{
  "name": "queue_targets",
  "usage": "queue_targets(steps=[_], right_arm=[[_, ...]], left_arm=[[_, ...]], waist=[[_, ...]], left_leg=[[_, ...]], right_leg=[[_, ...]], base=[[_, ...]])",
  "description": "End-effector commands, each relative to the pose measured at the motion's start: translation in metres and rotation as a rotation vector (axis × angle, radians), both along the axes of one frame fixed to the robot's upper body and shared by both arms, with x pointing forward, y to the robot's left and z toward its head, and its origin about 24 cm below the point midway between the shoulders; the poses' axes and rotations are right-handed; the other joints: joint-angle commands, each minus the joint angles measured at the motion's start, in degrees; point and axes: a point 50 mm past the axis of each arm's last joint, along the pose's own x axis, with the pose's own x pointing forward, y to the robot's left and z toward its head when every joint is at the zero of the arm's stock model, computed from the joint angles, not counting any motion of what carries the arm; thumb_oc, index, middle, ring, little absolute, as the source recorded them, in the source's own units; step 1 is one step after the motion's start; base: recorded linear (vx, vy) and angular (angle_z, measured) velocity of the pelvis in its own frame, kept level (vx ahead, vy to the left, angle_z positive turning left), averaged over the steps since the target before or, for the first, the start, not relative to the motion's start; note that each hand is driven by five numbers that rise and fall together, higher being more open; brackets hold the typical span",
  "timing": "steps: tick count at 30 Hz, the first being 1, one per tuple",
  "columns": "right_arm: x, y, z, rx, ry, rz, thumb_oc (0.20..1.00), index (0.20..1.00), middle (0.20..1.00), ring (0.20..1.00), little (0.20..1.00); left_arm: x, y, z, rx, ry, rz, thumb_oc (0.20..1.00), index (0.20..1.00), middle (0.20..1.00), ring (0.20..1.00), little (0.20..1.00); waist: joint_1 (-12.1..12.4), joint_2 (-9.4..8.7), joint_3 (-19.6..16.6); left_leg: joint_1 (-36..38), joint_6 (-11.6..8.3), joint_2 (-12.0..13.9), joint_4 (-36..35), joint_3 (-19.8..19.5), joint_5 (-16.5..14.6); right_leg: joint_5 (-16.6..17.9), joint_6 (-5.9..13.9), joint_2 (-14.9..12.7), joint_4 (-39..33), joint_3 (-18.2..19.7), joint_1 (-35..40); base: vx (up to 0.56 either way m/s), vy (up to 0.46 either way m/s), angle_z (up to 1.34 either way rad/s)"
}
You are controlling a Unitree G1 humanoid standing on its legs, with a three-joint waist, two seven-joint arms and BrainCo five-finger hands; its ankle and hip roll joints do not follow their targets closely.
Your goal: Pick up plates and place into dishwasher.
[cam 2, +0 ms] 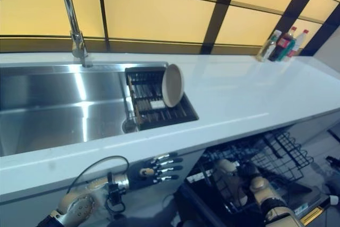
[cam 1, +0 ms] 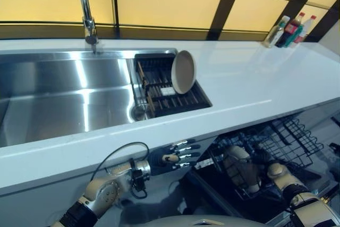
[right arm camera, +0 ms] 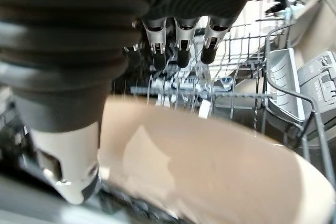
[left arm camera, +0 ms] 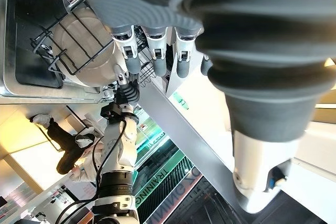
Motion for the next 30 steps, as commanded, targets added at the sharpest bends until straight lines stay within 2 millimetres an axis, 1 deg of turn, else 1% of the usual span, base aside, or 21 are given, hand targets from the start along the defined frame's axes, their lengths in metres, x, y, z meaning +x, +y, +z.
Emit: queue_targets(steps=[1, 4, 5, 6, 7, 10, 11, 14, 16, 17, 21, 24, 26, 27, 30], right_arm=[[0.02, -0.03, 0.044, 0.099, -0.286, -0.209, 1.0, 1.0, 1.0, 1.0, 1.0], [0.02, -0.032, 0.053, 0.238, -0.419, -0.292, 1.0, 1.0, 1.0, 1.0, 1.0], [0.02, -0.032, 0.058, 0.308, -0.489, -0.325, 1.0, 1.0, 1.0, 1.0, 1.0], [0.021, -0.032, 0.06, 0.345, -0.516, -0.336, 1.0, 1.0, 1.0, 1.0, 1.0], [0.022, -0.028, 0.066, 0.45, -0.601, -0.354, 1.0, 1.0, 1.0, 1.0, 1.0], [0.02, -0.021, 0.074, 0.58, -0.72, -0.358, 1.0, 1.0, 1.0, 1.0, 1.0], [0.019, -0.016, 0.078, 0.642, -0.774, -0.354, 1.0, 1.0, 1.0, 1.0, 1.0], [0.016, -0.01, 0.086, 0.753, -0.896, -0.355, 1.0, 1.0, 1.0, 1.0, 1.0], [0.013, -0.004, 0.094, 0.82, -0.986, -0.346, 1.0, 1.0, 1.0, 1.0, 1.0], [0.013, -0.002, 0.097, 0.841, -1.015, -0.345, 1.0, 1.0, 1.0, 1.0, 1.0], [0.009, 0.007, 0.11, 0.91, -1.134, -0.357, 1.0, 1.0, 1.0, 1.0, 1.0], [0.005, 0.012, 0.113, 0.973, -1.19, -0.372, 1.0, 1.0, 1.0, 1.0, 1.0], [0.005, 0.022, 0.113, 0.996, -1.205, -0.358, 1.0, 1.0, 1.0, 1.0, 1.0], [0.007, 0.03, 0.115, 1.003, -1.207, -0.339, 1.0, 1.0, 1.0, 1.0, 1.0], [0.013, 0.043, 0.118, 1.06, -1.199, -0.296, 1.0, 1.0, 1.0, 1.0, 1.0]], left_arm=[[0.003, -0.008, 0.024, -0.159, -0.083, 0.049, 1.0, 1.0, 1.0, 1.0, 1.0], [0.006, -0.007, 0.025, -0.167, -0.086, 0.074, 1.0, 1.0, 1.0, 1.0, 1.0], [0.008, -0.007, 0.025, -0.17, -0.085, 0.085, 1.0, 1.0, 1.0, 1.0, 1.0], [0.008, -0.006, 0.025, -0.172, -0.084, 0.089, 1.0, 1.0, 1.0, 1.0, 1.0], [0.009, -0.005, 0.025, -0.178, -0.083, 0.104, 1.0, 1.0, 1.0, 1.0, 1.0], [0.009, -0.005, 0.024, -0.185, -0.085, 0.117, 1.0, 1.0, 1.0, 1.0, 1.0], [0.009, -0.005, 0.023, -0.189, -0.088, 0.124, 1.0, 1.0, 1.0, 1.0, 1.0], [0.007, -0.005, 0.021, -0.199, -0.09, 0.127, 1.0, 1.0, 1.0, 1.0, 1.0], [0.005, -0.008, 0.021, -0.217, -0.09, 0.131, 1.0, 1.0, 1.0, 1.0, 1.0], [0.005, -0.009, 0.022, -0.22, -0.094, 0.13, 1.0, 1.0, 1.0, 1.0, 1.0], [0.002, -0.014, 0.022, -0.231, -0.114, 0.126, 1.0, 1.0, 1.0, 1.0, 1.0], [0.0, -0.021, 0.025, -0.262, -0.116, 0.099, 1.0, 1.0, 1.0, 1.0, 1.0], [-0.001, -0.031, 0.029, -0.265, -0.149, 0.055, 1.0, 1.0, 1.0, 1.0, 1.0], [-0.002, -0.041, 0.032, -0.257, -0.172, 0.021, 1.0, 1.0, 1.0, 1.0, 1.0], [-0.004, -0.058, 0.034, -0.243, -0.197, -0.068, 1.0, 1.0, 1.0, 1.0, 1.0]], waist=[[-2.26, 2.38, -0.62], [-3.44, 2.8, -0.79], [-3.92, 2.92, -0.87], [-4.11, 2.96, -0.97], [-4.81, 3.13, -0.93], [-5.82, 3.23, -1.3], [-6.4, 3.31, -1.38], [-7.4, 3.41, -1.74], [-8.46, 3.78, -1.55], [-8.81, 3.77, -1.74], [-10.83, 4.5, -1.84], [-11.91, 4.96, -2.17], [-12.66, 5.33, -2.41], [-13.2, 5.65, -2.59], [-14.36, 6.37, -3.0]], left_leg=[[2.93, 4.05, -1.25, -5.68, 2.5, 0.66], [3.36, 4.26, -1.53, -5.83, 2.83, 0.2], [3.56, 4.29, -1.62, -5.94, 2.98, 0.06], [3.62, 4.3, -1.67, -6.07, 3.05, 0.05], [3.79, 4.41, -1.78, -6.04, 3.28, -0.15], [3.88, 4.42, -1.98, -6.32, 3.67, -0.16], [3.97, 4.42, -2.01, -6.45, 3.87, -0.14], [4.21, 4.53, -2.11, -6.71, 4.48, -0.19], [4.46, 4.8, -2.1, -6.16, 4.98, -0.86], [4.26, 4.83, -2.22, -6.25, 5.27, -0.58], [4.7, 5.03, -2.35, -5.6, 6.38, -1.34], [5.04, 5.11, -2.67, -5.81, 7.04, -1.38], [5.18, 5.2, -2.87, -6.02, 7.46, -1.34], [5.19, 5.17, -2.96, -6.28, 7.67, -1.14], [5.58, 5.25, -3.47, -7.3, 8.0, -0.67]], right_leg=[[4.86, 3.44, -2.12, 0.27, 2.02, -4.82], [5.08, 3.4, -2.21, 0.6, 2.45, -5.17], [5.13, 3.4, -2.21, 0.72, 2.61, -5.3], [5.12, 3.4, -2.22, 0.77, 2.7, -5.41], [5.1, 3.3, -2.16, 0.98, 2.93, -5.5], [5.09, 3.28, -2.03, 1.09, 3.3, -5.84], [5.0, 3.29, -1.95, 1.14, 3.48, -5.99], [4.8, 3.23, -1.76, 1.16, 3.78, -6.33], [4.29, 3.2, -1.59, 1.63, 4.23, -6.51], [4.48, 3.11, -1.66, 1.6, 4.43, -6.88], [4.53, 3.26, -1.56, 2.49, 5.49, -7.53], [4.53, 3.27, -1.61, 2.69, 5.99, -7.84], [4.29, 3.16, -1.67, 2.59, 6.16, -7.83], [3.89, 3.06, -1.63, 2.37, 6.27, -7.75], [3.91, 2.98, -1.54, 2.71, 6.88, -8.18]], base=[[-0.02, 0.045, -0.13], [0.0, 0.041, -0.04], [0.0, 0.029, -0.04], [0.0, 0.031, -0.11], [0.0, 0.022, -0.17], [-0.02, 0.014, -0.14], [-0.03, 0.005, -0.03], [-0.03, 0.005, -0.13], [-0.04, 0.026, -0.12], [-0.03, 0.033, -0.15], [-0.03, 0.05, -0.17], [-0.04, 0.067, -0.01], [-0.08, 0.073, -0.06], [-0.11, 0.078, -0.05], [-0.1, 0.105, -0.19]])
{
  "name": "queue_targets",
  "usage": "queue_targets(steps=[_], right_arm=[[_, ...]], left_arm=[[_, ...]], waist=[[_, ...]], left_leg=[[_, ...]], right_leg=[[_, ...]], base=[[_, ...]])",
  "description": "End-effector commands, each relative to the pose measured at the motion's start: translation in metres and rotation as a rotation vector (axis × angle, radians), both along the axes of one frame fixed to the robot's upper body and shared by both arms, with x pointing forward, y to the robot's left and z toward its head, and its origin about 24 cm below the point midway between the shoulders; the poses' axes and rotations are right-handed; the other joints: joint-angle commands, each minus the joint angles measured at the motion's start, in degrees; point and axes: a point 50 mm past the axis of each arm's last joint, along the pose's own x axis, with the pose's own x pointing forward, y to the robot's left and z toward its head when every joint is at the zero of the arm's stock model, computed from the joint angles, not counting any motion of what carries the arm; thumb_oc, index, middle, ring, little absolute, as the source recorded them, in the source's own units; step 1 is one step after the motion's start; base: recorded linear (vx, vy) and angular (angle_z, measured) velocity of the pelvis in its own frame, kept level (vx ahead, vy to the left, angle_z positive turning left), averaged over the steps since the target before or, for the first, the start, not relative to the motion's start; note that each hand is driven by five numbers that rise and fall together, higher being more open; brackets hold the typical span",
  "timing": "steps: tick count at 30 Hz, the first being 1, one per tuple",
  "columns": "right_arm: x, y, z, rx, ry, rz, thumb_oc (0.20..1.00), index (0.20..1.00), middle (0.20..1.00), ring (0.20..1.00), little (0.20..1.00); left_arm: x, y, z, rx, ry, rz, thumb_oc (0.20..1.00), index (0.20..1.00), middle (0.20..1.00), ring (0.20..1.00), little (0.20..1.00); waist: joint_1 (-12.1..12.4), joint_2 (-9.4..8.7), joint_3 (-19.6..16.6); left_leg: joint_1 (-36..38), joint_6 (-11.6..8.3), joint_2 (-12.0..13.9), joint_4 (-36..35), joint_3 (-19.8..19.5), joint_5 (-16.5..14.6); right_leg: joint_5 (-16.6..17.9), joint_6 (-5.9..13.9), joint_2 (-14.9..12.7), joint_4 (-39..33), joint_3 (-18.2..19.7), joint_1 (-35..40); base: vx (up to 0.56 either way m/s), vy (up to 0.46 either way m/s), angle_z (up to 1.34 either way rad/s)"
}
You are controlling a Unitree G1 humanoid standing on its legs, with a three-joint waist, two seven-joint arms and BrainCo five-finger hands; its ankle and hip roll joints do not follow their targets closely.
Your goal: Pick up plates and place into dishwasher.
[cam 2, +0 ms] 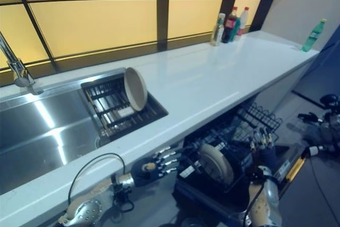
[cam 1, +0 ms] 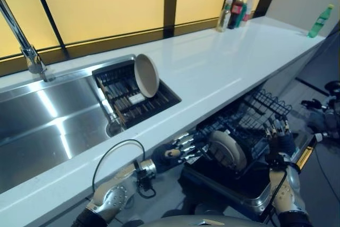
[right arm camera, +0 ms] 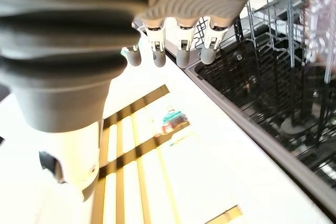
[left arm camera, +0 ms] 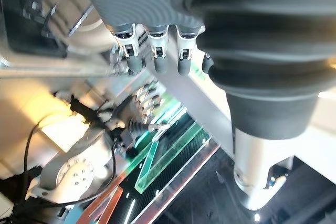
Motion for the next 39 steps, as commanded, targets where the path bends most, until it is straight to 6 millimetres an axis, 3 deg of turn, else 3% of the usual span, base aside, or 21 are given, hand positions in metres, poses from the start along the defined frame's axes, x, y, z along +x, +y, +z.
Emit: queue_targets(steps=[1, 7, 13, 19, 25, 32, 36, 39], right_arm=[[0.02, -0.002, 0.042, -0.053, -0.205, 0.015, 1.0, 1.0, 1.0, 1.0, 1.0], [0.022, 0.016, 0.041, -0.042, -0.23, 0.071, 1.0, 1.0, 1.0, 1.0, 1.0], [0.019, 0.021, 0.045, -0.013, -0.279, 0.069, 1.0, 1.0, 1.0, 1.0, 1.0], [0.008, 0.019, 0.053, 0.019, -0.352, 0.074, 1.0, 1.0, 1.0, 1.0, 1.0], [-0.01, 0.009, 0.066, 0.31, -0.629, 0.032, 1.0, 1.0, 1.0, 1.0, 1.0], [-0.012, 0.012, 0.117, -0.072, -0.686, 0.051, 1.0, 1.0, 1.0, 1.0, 1.0], [-0.003, 0.024, 0.129, -0.318, -0.617, 0.162, 1.0, 1.0, 1.0, 1.0, 1.0], [0.004, 0.028, 0.138, -0.41, -0.608, 0.199, 1.0, 1.0, 1.0, 1.0, 1.0]], left_arm=[[-0.002, -0.028, 0.028, -0.091, -0.149, -0.102, 1.0, 1.0, 1.0, 1.0, 1.0], [0.001, -0.05, 0.048, -0.136, -0.271, -0.192, 1.0, 1.0, 1.0, 1.0, 1.0], [0.021, -0.058, 0.091, -0.3, -0.367, -0.088, 1.0, 1.0, 1.0, 1.0, 1.0], [0.039, -0.042, 0.12, -0.357, -0.469, 0.07, 1.0, 1.0, 1.0, 1.0, 1.0], [0.057, -0.007, 0.135, -0.322, -0.585, 0.251, 1.0, 1.0, 1.0, 1.0, 1.0], [0.064, 0.022, 0.147, -0.298, -0.643, 0.443, 1.0, 1.0, 1.0, 1.0, 1.0], [0.065, 0.035, 0.148, -0.242, -0.67, 0.533, 1.0, 1.0, 1.0, 1.0, 1.0], [0.066, 0.043, 0.142, -0.191, -0.659, 0.578, 1.0, 1.0, 1.0, 1.0, 1.0]], waist=[[-1.95, 4.21, 1.0], [-3.44, 5.47, 0.13], [-4.47, 5.86, -0.74], [-3.76, 5.75, -1.17], [-2.21, 5.79, -1.82], [0.12, 6.15, -2.02], [2.21, 5.88, -2.22], [3.97, 5.58, -2.37]], left_leg=[[8.48, 4.13, -2.3, -13.11, 1.38, 3.03], [9.51, 3.97, -3.1, -15.16, 1.88, 4.07], [10.25, 3.87, -3.8, -16.9, 2.27, 4.71], [10.44, 3.61, -4.8, -18.29, 0.94, 5.57], [10.15, 3.57, -5.93, -20.26, -0.98, 6.58], [9.59, 3.26, -6.77, -20.65, -3.67, 6.98], [9.09, 2.79, -7.1, -21.22, -6.1, 7.77], [8.58, 2.55, -7.29, -21.68, -7.87, 8.42]], right_leg=[[7.88, 3.04, 0.13, 4.69, 0.88, -5.28], [8.2, 2.94, -0.18, 5.15, 1.39, -5.41], [9.22, 2.73, -0.2, 5.47, 2.04, -5.89], [9.58, 2.3, -0.69, 4.82, 1.51, -5.39], [10.0, 1.91, -1.29, 4.75, 0.21, -5.29], [8.58, 1.23, -1.53, 5.27, -0.74, -4.64], [7.04, 1.01, -1.03, 5.18, -1.4, -3.59], [5.73, 0.73, -0.79, 5.21, -2.23, -2.43]], base=[[-0.07, 0.104, -0.18], [-0.06, 0.092, -0.14], [-0.02, 0.063, -0.05], [-0.01, 0.072, 0.01], [0.01, 0.061, 0.19], [0.01, 0.071, 0.06], [0.0, 0.058, 0.07], [-0.01, 0.07, -0.01]])
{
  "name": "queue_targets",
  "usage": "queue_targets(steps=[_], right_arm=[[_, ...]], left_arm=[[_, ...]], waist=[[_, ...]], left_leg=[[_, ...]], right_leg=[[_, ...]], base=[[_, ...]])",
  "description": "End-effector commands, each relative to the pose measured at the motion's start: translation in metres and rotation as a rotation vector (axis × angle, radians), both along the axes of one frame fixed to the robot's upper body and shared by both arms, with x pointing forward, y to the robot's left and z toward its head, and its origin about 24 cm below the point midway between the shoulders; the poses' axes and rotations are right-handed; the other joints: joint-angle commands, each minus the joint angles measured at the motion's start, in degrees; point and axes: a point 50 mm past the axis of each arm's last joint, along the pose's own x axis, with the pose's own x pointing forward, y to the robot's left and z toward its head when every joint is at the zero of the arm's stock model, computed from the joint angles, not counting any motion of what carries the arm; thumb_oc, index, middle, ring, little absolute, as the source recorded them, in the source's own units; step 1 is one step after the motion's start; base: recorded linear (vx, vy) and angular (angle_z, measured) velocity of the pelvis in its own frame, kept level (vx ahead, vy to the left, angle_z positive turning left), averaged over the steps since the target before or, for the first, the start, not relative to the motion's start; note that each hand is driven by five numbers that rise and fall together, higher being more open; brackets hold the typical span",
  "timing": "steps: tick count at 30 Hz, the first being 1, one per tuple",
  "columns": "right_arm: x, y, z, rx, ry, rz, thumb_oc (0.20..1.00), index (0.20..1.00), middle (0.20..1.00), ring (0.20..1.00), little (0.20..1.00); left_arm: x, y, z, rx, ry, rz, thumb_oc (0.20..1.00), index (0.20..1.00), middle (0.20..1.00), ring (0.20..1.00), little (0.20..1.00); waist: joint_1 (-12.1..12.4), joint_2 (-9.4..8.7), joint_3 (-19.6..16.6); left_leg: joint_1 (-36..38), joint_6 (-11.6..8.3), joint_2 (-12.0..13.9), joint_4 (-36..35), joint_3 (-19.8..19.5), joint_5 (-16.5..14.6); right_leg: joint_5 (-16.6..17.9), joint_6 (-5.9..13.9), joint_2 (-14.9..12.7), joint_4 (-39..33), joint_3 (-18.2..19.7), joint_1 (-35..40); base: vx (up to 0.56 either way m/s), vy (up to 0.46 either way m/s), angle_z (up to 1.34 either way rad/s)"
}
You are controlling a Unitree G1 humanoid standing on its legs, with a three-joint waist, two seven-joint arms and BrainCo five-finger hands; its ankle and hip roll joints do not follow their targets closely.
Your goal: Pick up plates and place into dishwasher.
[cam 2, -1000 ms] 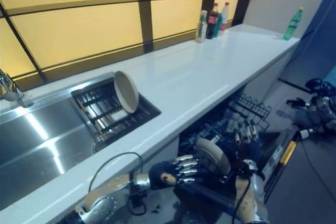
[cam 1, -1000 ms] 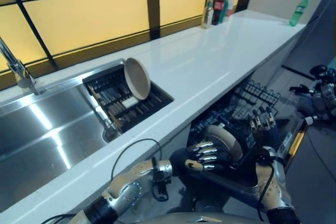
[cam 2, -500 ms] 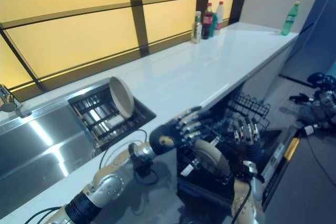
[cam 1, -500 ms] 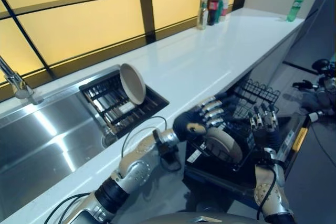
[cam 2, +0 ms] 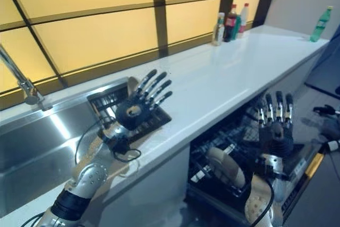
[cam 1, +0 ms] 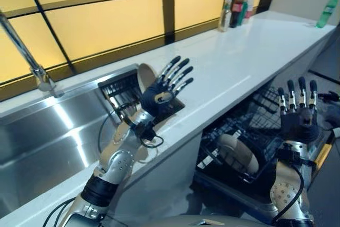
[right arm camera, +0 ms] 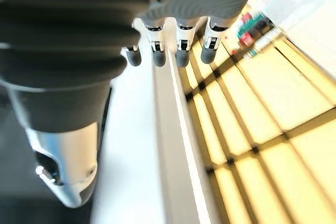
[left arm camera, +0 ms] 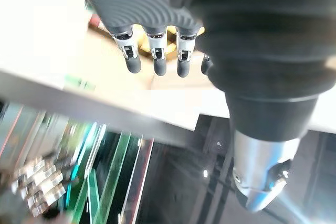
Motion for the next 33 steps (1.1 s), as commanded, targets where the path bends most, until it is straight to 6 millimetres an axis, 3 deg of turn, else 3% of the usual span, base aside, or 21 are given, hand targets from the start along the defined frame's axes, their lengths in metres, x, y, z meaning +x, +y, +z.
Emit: queue_targets(steps=[1, 8, 13, 16, 18, 20, 25, 28, 33], right_arm=[[0.016, 0.006, 0.039, -0.117, -0.141, 0.025, 1.0, 1.0, 1.0, 1.0, 1.0], [0.034, 0.025, 0.045, -0.038, -0.148, 0.103, 1.0, 1.0, 1.0, 1.0, 1.0], [0.039, 0.036, 0.029, -0.034, -0.069, 0.139, 1.0, 1.0, 1.0, 1.0, 1.0], [0.036, 0.035, 0.025, -0.052, -0.05, 0.137, 1.0, 1.0, 1.0, 1.0, 1.0], [0.034, 0.03, 0.025, -0.056, -0.049, 0.13, 1.0, 1.0, 1.0, 1.0, 1.0], [0.035, 0.024, 0.028, -0.057, -0.055, 0.129, 1.0, 1.0, 1.0, 1.0, 1.0], [0.034, 0.019, 0.032, -0.06, -0.048, 0.118, 1.0, 1.0, 1.0, 1.0, 1.0], [0.031, 0.019, 0.031, -0.073, -0.033, 0.131, 1.0, 1.0, 1.0, 1.0, 1.0], [0.03, 0.014, 0.028, -0.072, -0.01, 0.141, 1.0, 1.0, 1.0, 1.0, 1.0]], left_arm=[[-0.008, 0.01, 0.021, -0.014, -0.111, 0.067, 1.0, 1.0, 1.0, 1.0, 1.0], [-0.002, 0.012, 0.003, 0.076, -0.068, 0.13, 1.0, 1.0, 1.0, 1.0, 1.0], [0.004, 0.01, -0.007, 0.165, -0.054, 0.125, 1.0, 1.0, 1.0, 1.0, 1.0], [0.006, 0.007, -0.009, 0.178, -0.049, 0.109, 1.0, 1.0, 1.0, 1.0, 1.0], [0.007, 0.007, -0.009, 0.193, -0.063, 0.106, 1.0, 1.0, 1.0, 1.0, 1.0], [0.005, 0.009, -0.009, 0.211, -0.08, 0.115, 1.0, 1.0, 1.0, 1.0, 1.0], [0.004, 0.01, -0.003, 0.237, -0.11, 0.131, 1.0, 1.0, 1.0, 1.0, 1.0], [0.007, 0.016, 0.002, 0.312, -0.153, 0.176, 1.0, 1.0, 1.0, 1.0, 1.0], [0.018, 0.03, 0.022, 0.589, -0.339, 0.329, 1.0, 1.0, 1.0, 1.0, 1.0]], waist=[[1.74, 1.26, 1.15], [4.15, 1.18, 1.51], [3.74, 1.89, 2.14], [2.07, 1.02, 2.27], [0.89, 0.36, 2.19], [1.01, 0.26, 2.1], [1.58, 0.4, 0.93], [0.92, 0.85, 0.51], [-0.67, 1.91, -0.09]], left_leg=[[3.33, 2.14, -0.89, -9.06, -4.74, 3.24], [3.23, 2.77, -1.7, -9.66, -7.34, 2.99], [3.01, 3.46, -1.71, -9.6, -10.38, 3.28], [3.02, 2.46, -1.78, -9.02, -13.03, 3.14], [2.38, 1.83, -1.7, -7.96, -14.72, 2.29], [1.98, 1.09, -0.37, -7.94, -14.32, 2.86], [0.83, -0.2, 0.89, -7.7, -14.27, 3.51], [0.86, -0.44, 1.2, -7.55, -13.79, 3.5], [1.89, -0.88, 1.62, -8.84, -12.42, 4.05]], right_leg=[[7.68, 0.03, 2.42, 2.96, -1.49, -1.65], [8.06, 0.01, 1.86, 5.56, -1.95, -1.74], [10.34, -0.33, 4.66, 14.01, 3.15, -5.16], [8.23, -1.1, 6.41, 4.62, 7.11, -3.51], [7.51, -0.54, 8.11, -0.17, 10.97, -2.85], [4.46, -0.64, 8.88, -2.54, 10.57, -0.62], [0.85, -1.87, 9.69, -6.12, 9.61, 1.98], [0.16, -2.24, 9.95, -6.55, 9.22, 2.13], [0.25, -1.89, 9.9, -7.1, 9.2, 2.21]], base=[[0.0, 0.08, 0.04], [-0.01, 0.091, 0.22], [0.03, 0.044, 0.31], [0.14, -0.087, 0.46], [0.11, -0.129, 0.59], [0.09, -0.127, 0.81], [0.1, -0.058, 0.25], [0.09, -0.014, -0.11], [0.08, 0.014, -0.12]])
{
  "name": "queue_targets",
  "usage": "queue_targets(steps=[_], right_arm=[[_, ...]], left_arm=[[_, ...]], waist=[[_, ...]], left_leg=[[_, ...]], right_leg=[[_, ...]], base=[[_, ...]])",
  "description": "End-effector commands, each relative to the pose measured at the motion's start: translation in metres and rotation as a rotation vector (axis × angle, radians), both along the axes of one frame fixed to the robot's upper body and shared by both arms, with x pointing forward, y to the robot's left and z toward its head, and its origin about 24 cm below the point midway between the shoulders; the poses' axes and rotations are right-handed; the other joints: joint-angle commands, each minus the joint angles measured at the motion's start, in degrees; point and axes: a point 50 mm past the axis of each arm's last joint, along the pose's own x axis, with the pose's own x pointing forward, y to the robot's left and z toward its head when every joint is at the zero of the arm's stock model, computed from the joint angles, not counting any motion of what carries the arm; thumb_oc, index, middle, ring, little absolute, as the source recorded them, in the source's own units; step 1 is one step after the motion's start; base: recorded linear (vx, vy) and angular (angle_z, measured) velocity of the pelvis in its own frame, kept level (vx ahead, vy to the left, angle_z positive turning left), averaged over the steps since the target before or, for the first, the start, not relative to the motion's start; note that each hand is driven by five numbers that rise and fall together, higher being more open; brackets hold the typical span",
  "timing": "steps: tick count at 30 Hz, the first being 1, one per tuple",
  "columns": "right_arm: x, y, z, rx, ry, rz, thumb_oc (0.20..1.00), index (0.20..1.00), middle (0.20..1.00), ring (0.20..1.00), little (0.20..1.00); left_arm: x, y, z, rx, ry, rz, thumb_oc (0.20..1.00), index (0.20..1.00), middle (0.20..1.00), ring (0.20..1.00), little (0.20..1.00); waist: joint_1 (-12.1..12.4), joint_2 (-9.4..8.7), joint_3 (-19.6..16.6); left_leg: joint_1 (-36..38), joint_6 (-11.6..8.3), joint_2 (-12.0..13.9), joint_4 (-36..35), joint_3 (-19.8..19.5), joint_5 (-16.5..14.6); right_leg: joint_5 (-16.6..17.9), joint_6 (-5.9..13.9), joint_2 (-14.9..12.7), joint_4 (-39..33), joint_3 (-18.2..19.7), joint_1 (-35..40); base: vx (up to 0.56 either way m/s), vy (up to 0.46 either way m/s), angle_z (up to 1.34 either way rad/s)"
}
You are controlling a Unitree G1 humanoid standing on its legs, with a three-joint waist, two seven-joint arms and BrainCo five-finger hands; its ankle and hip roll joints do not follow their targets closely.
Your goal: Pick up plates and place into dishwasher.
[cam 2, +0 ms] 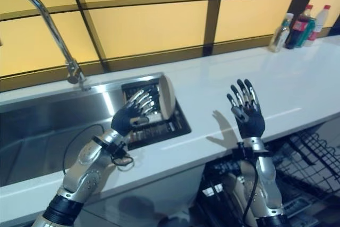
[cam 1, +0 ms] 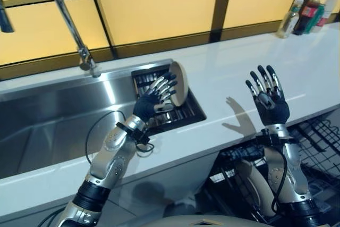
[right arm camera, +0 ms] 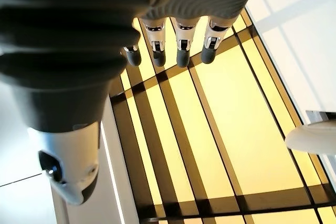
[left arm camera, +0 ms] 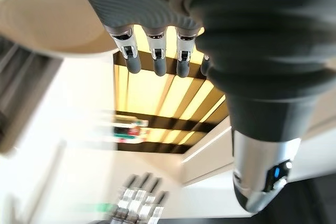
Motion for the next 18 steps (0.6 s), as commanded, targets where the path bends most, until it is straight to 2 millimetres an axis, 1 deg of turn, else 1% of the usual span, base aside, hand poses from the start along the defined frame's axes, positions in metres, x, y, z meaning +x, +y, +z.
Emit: queue_targets(steps=[1, 4, 6, 9, 10, 13, 15, 16, 18], right_arm=[[-0.002, -0.009, 0.024, 0.002, -0.111, 0.005, 1.0, 1.0, 1.0, 1.0, 1.0], [-0.002, -0.011, 0.018, -0.004, -0.078, 0.02, 1.0, 1.0, 1.0, 1.0, 1.0], [-0.002, -0.013, 0.016, -0.01, -0.064, 0.026, 1.0, 1.0, 1.0, 1.0, 1.0], [-0.004, -0.019, 0.015, -0.037, -0.037, 0.025, 1.0, 1.0, 1.0, 1.0, 1.0], [-0.005, -0.021, 0.015, -0.041, -0.028, 0.03, 1.0, 1.0, 1.0, 1.0, 1.0], [-0.006, -0.028, 0.015, -0.057, -0.008, 0.041, 1.0, 1.0, 1.0, 1.0, 1.0], [-0.007, -0.032, 0.015, -0.066, 0.002, 0.051, 1.0, 1.0, 1.0, 1.0, 1.0], [-0.008, -0.036, 0.014, -0.078, 0.007, 0.054, 1.0, 1.0, 1.0, 1.0, 1.0], [-0.009, -0.039, 0.012, -0.079, 0.013, 0.054, 1.0, 1.0, 1.0, 1.0, 1.0]], left_arm=[[0.016, 0.01, 0.054, 0.162, -0.314, 0.088, 1.0, 1.0, 1.0, 1.0, 1.0], [0.027, 0.026, 0.072, 0.331, -0.446, 0.208, 1.0, 1.0, 1.0, 1.0, 1.0], [0.032, 0.037, 0.084, 0.398, -0.506, 0.264, 1.0, 1.0, 1.0, 1.0, 1.0], [0.038, 0.061, 0.115, 0.561, -0.669, 0.382, 1.0, 1.0, 1.0, 1.0, 1.0], [0.038, 0.068, 0.127, 0.651, -0.745, 0.421, 1.0, 1.0, 1.0, 1.0, 1.0], [0.04, 0.078, 0.148, 0.913, -0.861, 0.47, 1.0, 1.0, 1.0, 1.0, 1.0], [0.044, 0.082, 0.157, 1.081, -0.896, 0.481, 1.0, 1.0, 1.0, 1.0, 1.0], [0.046, 0.086, 0.163, 1.134, -0.897, 0.478, 1.0, 1.0, 1.0, 1.0, 1.0], [0.047, 0.085, 0.166, 1.175, -0.905, 0.475, 1.0, 1.0, 1.0, 1.0, 1.0]], waist=[[-1.21, -0.33, -0.77], [-2.33, 0.22, -1.01], [-2.89, 0.42, -1.06], [-3.97, 0.85, -1.0], [-4.35, 1.03, -0.92], [-5.17, 1.42, -0.52], [-5.69, 1.72, -0.08], [-6.15, 1.99, 0.14], [-6.31, 1.95, 0.38]], left_leg=[[-1.69, 4.5, -2.0, 2.62, 3.04, -3.38], [-1.31, 4.45, -2.09, 2.35, 4.26, -3.27], [-1.15, 4.47, -2.17, 2.34, 4.78, -3.29], [-0.92, 4.55, -2.32, 2.59, 5.87, -3.53], [-0.95, 4.53, -2.36, 2.89, 6.25, -3.71], [-1.06, 4.55, -2.43, 3.62, 6.99, -4.16], [-1.29, 4.51, -2.4, 4.13, 7.16, -4.33], [-1.32, 4.46, -2.36, 4.24, 7.26, -4.28], [-1.41, 4.35, -2.32, 4.42, 7.22, -4.23]], right_leg=[[0.65, 3.51, -1.22, 0.6, 0.17, -1.43], [0.77, 4.03, -1.36, 0.69, 0.71, -1.78], [0.84, 4.23, -1.42, 0.94, 1.05, -2.03], [0.97, 4.59, -1.52, 1.68, 1.8, -2.65], [0.99, 4.72, -1.59, 1.88, 2.0, -2.86], [0.98, 5.03, -1.78, 2.28, 2.34, -3.36], [0.79, 5.14, -1.78, 2.79, 2.47, -3.75], [0.84, 5.24, -1.76, 3.14, 2.59, -3.97], [0.77, 5.3, -1.78, 3.4, 2.61, -4.09]], base=[[0.07, 0.028, -0.18], [0.06, 0.026, -0.18], [0.05, 0.024, -0.17], [0.08, 0.032, -0.08], [0.08, 0.025, -0.08], [0.07, 0.017, -0.03], [0.06, 0.021, -0.05], [0.07, 0.021, -0.01], [0.07, 0.01, 0.01]])
